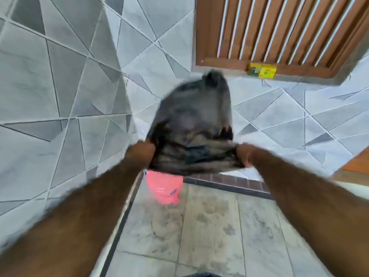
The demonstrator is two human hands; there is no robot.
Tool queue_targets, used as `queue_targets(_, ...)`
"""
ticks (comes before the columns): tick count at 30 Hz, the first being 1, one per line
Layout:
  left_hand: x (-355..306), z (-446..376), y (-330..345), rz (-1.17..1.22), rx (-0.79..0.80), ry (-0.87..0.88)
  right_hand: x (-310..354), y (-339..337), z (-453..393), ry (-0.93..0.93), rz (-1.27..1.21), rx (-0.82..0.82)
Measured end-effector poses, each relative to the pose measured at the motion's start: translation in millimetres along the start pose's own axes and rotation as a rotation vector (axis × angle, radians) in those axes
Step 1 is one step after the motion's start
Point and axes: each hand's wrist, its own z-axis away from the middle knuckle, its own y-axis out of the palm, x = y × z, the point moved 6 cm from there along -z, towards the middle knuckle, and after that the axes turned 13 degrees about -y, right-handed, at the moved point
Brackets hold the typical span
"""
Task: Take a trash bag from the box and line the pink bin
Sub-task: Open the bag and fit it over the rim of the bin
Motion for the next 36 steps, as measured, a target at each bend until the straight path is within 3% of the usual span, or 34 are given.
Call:
queue_targets(1,15,6,51,-0.148,0.080,0.055,-9,41,6,0.030,0.016,0.193)
queue_targets(2,25,18,101,-0.179,0.224,0.074,-19,66,11,0.044,0.017,0.263)
queue_targets(4,43,15,150,-0.172,0.233,0.096,-35,77,12,0.071,-0.046,0.200)
queue_targets(13,17,-15,121,0.219,0.424,-0.088,-21,19,11,0.059,-0.104,-0.010)
queue_targets(16,-2,-33,72,0.327,0.243,-0.073,-19,-30,4,0.118,-0.076,-0.219)
queue_targets(18,-7,-33,37,0.416,-0.060,-0.041,-21,-55,5,0.126,-0.082,-0.461)
queue_targets(19,-7,-25,32,0.368,-0.197,0.008,-23,-56,8,0.118,-0.075,-0.503)
queue_targets(20,-7,-13,43,0.246,-0.206,0.057,-24,-38,6,0.094,-0.027,-0.388)
queue_targets(22,12,11,112,0.031,0.128,0.034,-28,33,18,0.119,-0.011,0.052)
queue_targets(24,32,29,156,-0.093,0.323,-0.018,-37,73,30,0.119,0.001,0.196)
queue_targets(30,25,25,155,0.009,0.312,0.023,-48,74,34,0.151,-0.131,0.123)
queue_targets(36,13,23,157,0.166,0.327,0.008,-57,70,26,0.205,-0.244,-0.063)
